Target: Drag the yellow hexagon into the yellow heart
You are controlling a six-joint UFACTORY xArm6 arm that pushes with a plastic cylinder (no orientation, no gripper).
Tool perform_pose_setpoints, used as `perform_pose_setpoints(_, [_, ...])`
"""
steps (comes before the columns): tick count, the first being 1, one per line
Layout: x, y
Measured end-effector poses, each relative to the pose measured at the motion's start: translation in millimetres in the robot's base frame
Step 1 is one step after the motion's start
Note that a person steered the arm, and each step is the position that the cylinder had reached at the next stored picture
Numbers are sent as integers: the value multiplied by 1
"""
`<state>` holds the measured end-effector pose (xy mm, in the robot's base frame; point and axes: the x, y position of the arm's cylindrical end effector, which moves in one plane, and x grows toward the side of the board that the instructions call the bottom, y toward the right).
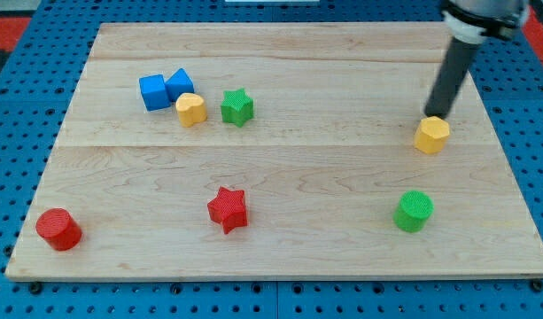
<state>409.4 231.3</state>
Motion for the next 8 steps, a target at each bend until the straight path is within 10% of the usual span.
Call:
perform_pose_setpoints(2, [44, -106])
perform_pose_setpoints(3, [50, 4])
perform_pose_setpoints(6, [53, -209])
perform_pose_setpoints(8, [99, -154])
